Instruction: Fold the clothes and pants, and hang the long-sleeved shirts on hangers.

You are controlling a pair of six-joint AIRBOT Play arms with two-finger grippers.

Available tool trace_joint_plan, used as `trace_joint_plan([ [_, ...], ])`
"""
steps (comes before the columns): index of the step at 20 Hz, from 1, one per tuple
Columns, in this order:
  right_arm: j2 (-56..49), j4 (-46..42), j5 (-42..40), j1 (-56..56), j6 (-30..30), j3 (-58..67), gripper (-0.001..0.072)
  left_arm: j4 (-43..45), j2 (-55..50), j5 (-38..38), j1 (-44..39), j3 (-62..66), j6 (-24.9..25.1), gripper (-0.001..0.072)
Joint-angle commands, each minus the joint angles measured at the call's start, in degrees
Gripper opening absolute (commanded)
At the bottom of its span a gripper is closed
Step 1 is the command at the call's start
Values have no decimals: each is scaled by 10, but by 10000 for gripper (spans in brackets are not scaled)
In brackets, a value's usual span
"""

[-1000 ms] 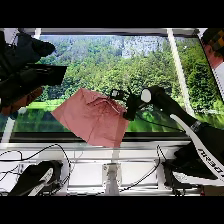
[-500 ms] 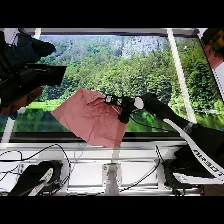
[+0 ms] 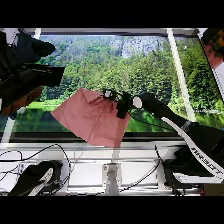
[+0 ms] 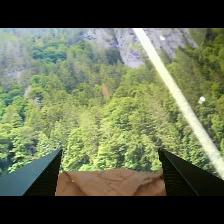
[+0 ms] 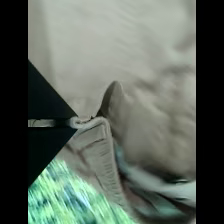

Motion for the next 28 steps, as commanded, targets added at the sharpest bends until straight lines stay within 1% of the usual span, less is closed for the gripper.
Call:
trace_joint_plan([
  [1, 2, -5, -77, 0, 29, 45, 21, 28, 0, 0, 1, 0, 0, 698],
  [4, 2, -6, -166, -9, 58, 93, 21, 34, 0, 0, 1, 0, 0, 695],
  [6, 2, -7, -206, -34, 111, 118, 21, 42, 0, 0, 3, 0, 0, 695],
  [8, 1, -6, -212, -81, 193, 127, 20, 41, 0, -2, 8, 0, -10, 695],
  [10, -4, -5, -201, -140, 298, 127, 21, 40, 0, -7, 9, -7, -46, 695],
  [13, -20, -3, -193, -231, 493, 127, 20, 34, 0, -49, 9, -41, -81, 694],
  [14, -25, -3, -188, -256, 536, 127, 20, 21, 0, -59, 9, -60, -87, 694],
  [15, -31, -3, -179, -278, 564, 127, 20, -5, 0, -62, 9, -84, -86, 694],
  [18, -43, -4, -126, -323, 577, 127, 21, -103, -7, -62, 5, -152, -86, 694],
  [19, -44, -5, -109, -336, 579, 127, 20, -122, -12, -62, -2, -168, -86, 694],
  [21, -45, -5, -85, -358, 580, 127, 20, -128, -27, -60, -32, -181, -85, 693],
  [22, -45, -6, -70, -369, 592, 127, 20, -128, -37, -56, -53, -181, -84, 693],
  [24, -45, -24, -31, -389, 662, 127, 20, -132, -60, -23, -106, -181, -84, 694],
  [25, -45, -44, -9, -398, 697, 127, 19, -140, -74, 5, -136, -181, -84, 693],
  [28, -45, -139, 92, -418, 760, 127, 19, -187, -118, 107, -219, -181, -84, 694],
])
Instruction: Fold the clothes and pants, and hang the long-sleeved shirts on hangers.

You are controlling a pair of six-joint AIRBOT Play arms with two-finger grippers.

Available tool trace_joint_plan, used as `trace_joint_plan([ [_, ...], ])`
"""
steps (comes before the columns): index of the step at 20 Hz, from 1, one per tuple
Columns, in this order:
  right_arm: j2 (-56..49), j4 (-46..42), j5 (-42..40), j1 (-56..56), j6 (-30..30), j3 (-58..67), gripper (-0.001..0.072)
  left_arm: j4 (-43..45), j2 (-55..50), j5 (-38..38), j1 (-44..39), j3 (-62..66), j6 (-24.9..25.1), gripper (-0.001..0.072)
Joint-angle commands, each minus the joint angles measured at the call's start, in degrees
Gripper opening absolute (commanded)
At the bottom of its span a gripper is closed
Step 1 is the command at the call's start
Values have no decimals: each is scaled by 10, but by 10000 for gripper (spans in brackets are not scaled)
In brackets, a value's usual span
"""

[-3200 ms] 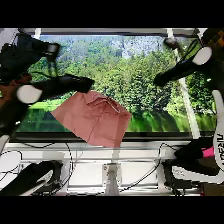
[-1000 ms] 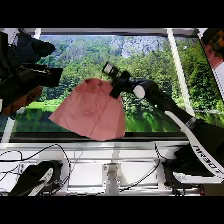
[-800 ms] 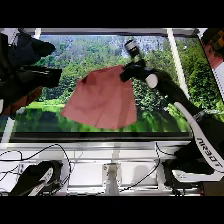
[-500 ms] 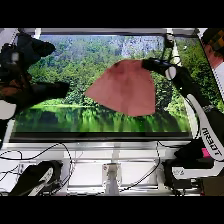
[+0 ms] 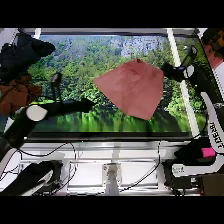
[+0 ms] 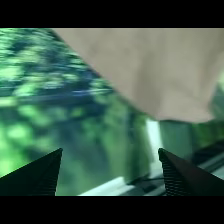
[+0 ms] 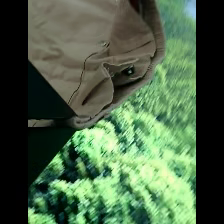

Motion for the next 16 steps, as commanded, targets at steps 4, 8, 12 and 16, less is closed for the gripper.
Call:
trace_joint_plan([
  [4, 2, -109, 199, -23, 24, 0, 18, -49, -103, 224, -148, -3, 0, 693],
  [8, 51, -103, 186, 23, -2, -45, 17, -49, -149, 230, -152, -3, -2, 694],
  [12, 141, -19, 98, 70, -1, -174, 17, -46, -152, 214, -150, -3, -2, 694],
  [16, 234, 75, -2, 120, 0, -280, 18, -47, -152, 139, -121, -3, -2, 694],
])
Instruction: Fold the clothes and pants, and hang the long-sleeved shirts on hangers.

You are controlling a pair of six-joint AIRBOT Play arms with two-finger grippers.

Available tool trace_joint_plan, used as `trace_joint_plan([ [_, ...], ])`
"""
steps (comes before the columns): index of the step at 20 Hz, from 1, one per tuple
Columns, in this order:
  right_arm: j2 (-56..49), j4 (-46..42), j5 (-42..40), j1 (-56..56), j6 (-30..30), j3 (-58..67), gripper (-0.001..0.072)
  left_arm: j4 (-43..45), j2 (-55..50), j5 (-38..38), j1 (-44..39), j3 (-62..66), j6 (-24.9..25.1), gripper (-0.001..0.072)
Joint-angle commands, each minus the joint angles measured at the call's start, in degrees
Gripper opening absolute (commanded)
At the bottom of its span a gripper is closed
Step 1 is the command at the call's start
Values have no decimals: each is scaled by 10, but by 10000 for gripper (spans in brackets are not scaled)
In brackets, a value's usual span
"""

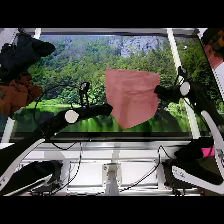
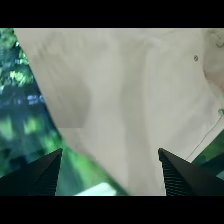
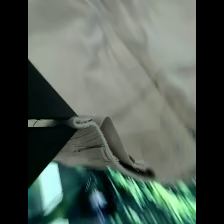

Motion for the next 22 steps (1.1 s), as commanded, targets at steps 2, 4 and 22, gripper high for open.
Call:
trace_joint_plan([
  [2, 97, 87, -103, 57, 0, -98, 18, 1, -3, -58, 30, 0, 0, 693],
  [4, 123, 87, -101, 75, 1, -113, 18, 5, -8, -61, 39, 0, 1, 691],
  [22, 137, 86, -109, 81, 2, -119, 19, -79, -105, -169, 99, 0, 97, 645],
])
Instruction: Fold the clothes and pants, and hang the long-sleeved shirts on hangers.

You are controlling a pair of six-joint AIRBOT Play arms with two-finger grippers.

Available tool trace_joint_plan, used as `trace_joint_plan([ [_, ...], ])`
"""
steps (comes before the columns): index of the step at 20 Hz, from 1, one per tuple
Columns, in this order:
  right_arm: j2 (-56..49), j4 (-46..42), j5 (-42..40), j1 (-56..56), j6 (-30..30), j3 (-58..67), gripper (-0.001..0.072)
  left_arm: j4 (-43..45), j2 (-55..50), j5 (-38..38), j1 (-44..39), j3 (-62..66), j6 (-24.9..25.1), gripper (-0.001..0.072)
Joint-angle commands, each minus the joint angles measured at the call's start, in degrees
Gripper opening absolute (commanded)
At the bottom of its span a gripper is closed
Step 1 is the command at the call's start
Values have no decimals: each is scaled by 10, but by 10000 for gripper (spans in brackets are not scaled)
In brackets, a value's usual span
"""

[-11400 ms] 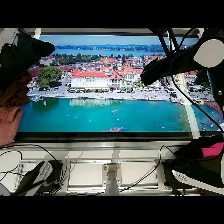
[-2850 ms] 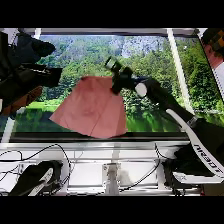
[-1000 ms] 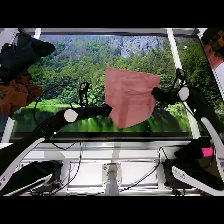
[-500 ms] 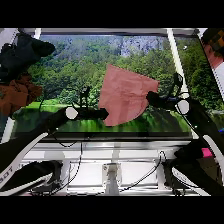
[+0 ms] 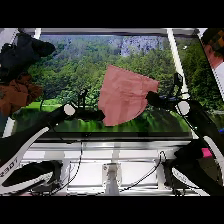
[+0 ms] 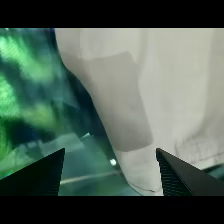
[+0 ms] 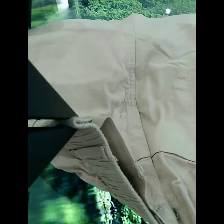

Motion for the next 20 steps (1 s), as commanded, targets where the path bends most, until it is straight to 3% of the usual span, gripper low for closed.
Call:
trace_joint_plan([
  [1, 0, -1, -2, 1, 0, 0, 18, -107, -17, -20, 4, 0, 83, 644],
  [5, 0, -1, -2, 1, 0, 0, 18, -244, -70, -49, 4, 0, 173, 607],
  [7, 1, -1, -3, 1, -1, 0, 19, -327, -91, -84, 4, 0, 248, 475],
  [8, 2, -1, -6, 1, -4, 1, 18, -365, -95, -97, 4, 0, 292, 316],
  [9, 5, -2, -14, 1, -6, 1, 18, -391, -93, -107, 8, 1, 332, 219],
  [10, 11, -4, -24, 1, -5, 1, 19, -394, -90, -122, 16, 3, 350, 217],
  [12, 31, -10, -47, 1, -6, 1, 19, -387, -82, -151, 47, 6, 357, 56],
  [13, 43, -16, -52, 1, -5, 1, 18, -386, -76, -172, 72, 6, 362, 15],
  [16, 80, -36, -52, 1, -15, 1, 19, -388, -49, -253, 163, 10, 362, 14],
  [20, 129, -36, -38, 23, -126, 45, 18, -387, 35, -315, 257, 45, 361, 12],
])
